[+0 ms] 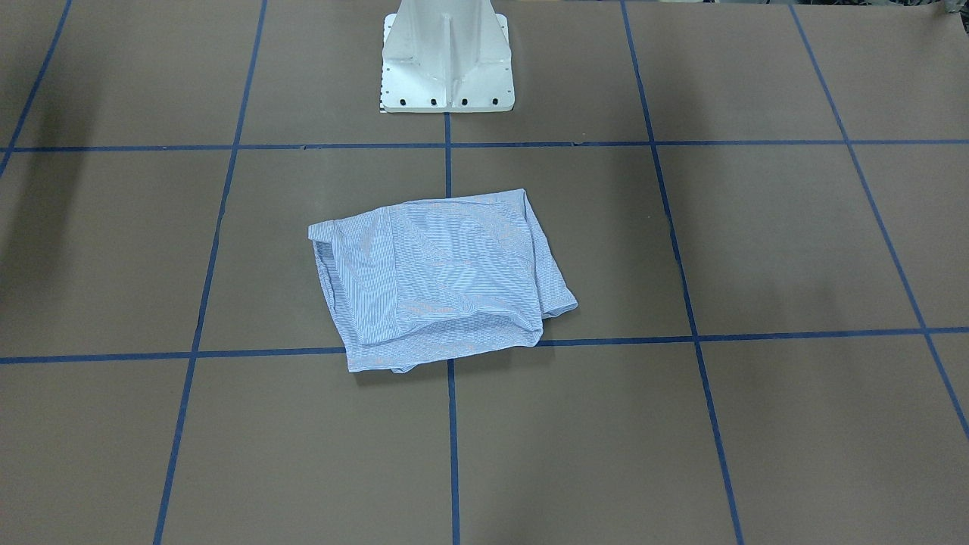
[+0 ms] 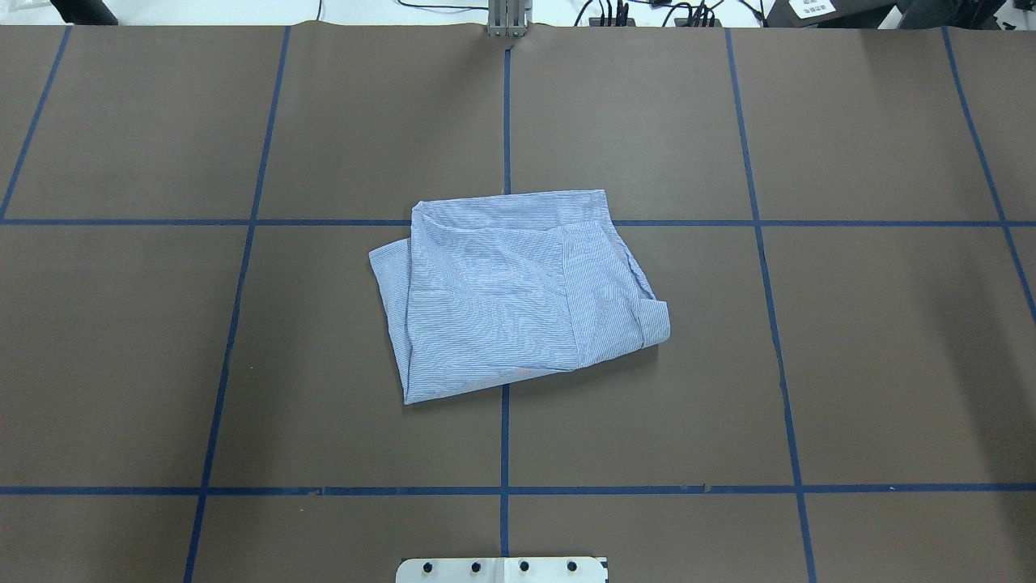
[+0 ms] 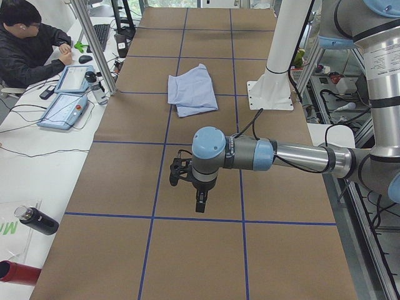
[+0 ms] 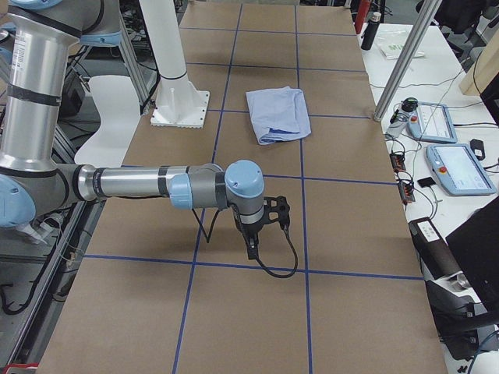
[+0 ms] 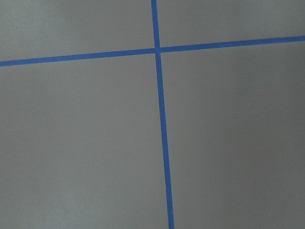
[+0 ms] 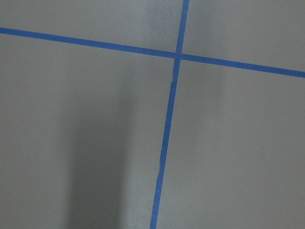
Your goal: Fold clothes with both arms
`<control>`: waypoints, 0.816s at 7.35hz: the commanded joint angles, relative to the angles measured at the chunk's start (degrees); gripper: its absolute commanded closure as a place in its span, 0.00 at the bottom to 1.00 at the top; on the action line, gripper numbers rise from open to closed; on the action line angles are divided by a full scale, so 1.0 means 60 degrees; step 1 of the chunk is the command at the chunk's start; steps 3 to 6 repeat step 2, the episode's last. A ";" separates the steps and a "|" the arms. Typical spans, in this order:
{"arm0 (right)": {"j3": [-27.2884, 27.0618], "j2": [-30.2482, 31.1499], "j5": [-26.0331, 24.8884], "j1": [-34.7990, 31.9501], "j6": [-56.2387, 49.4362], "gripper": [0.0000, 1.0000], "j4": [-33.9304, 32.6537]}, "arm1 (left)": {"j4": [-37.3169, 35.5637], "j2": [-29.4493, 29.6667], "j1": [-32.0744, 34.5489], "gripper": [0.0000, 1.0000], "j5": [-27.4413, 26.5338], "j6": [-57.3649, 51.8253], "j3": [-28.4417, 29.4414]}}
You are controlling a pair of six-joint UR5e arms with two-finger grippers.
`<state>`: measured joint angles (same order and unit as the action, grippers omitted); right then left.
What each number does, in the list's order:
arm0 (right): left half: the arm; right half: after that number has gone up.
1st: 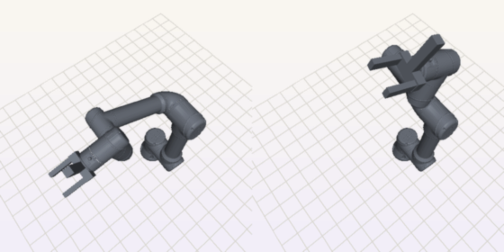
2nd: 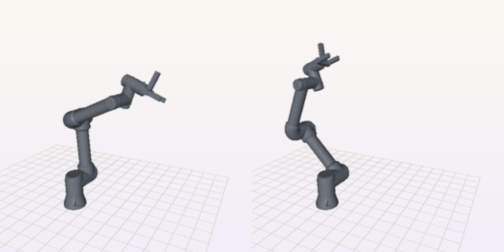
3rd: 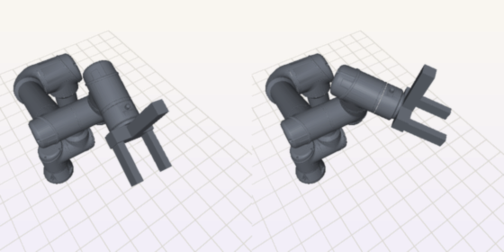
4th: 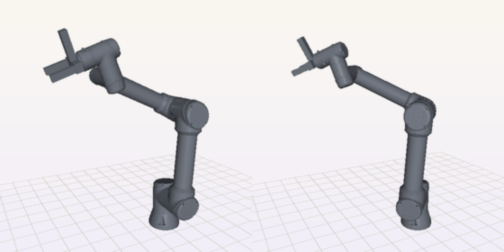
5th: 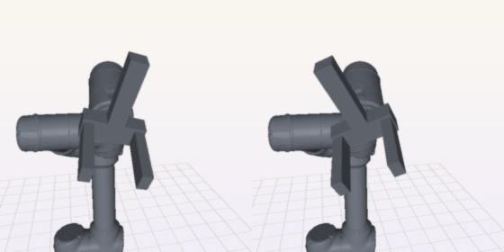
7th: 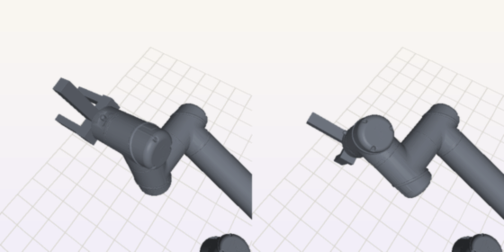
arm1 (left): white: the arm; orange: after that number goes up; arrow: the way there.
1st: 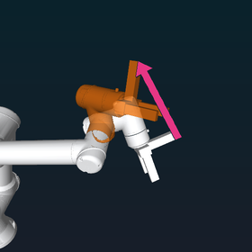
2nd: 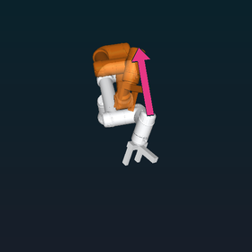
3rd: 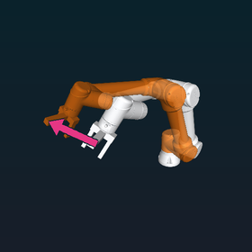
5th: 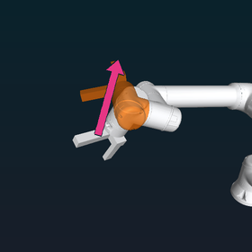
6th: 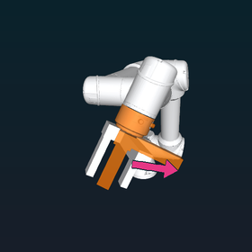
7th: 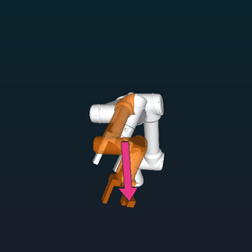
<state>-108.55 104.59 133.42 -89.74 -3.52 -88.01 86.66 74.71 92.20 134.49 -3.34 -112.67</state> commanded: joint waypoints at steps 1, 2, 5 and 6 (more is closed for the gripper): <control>0.0000 0.0000 0.0000 0.0000 0.0000 0.00 -0.0009 | 0.0000 0.0000 0.0000 0.00 0.0012 0.0000 0.0000; 0.0000 0.0000 0.0000 0.0000 0.0000 0.00 -0.0009 | 0.0000 0.0000 0.0000 0.00 0.0012 0.0000 0.0000; 0.0000 0.0000 0.0000 0.0000 0.0000 0.00 -0.0009 | 0.0000 0.0000 0.0000 0.00 0.0012 0.0000 0.0000; 0.0000 0.0000 0.0000 0.0000 0.0000 0.00 -0.0009 | 0.0000 0.0000 0.0000 0.00 0.0012 0.0000 0.0000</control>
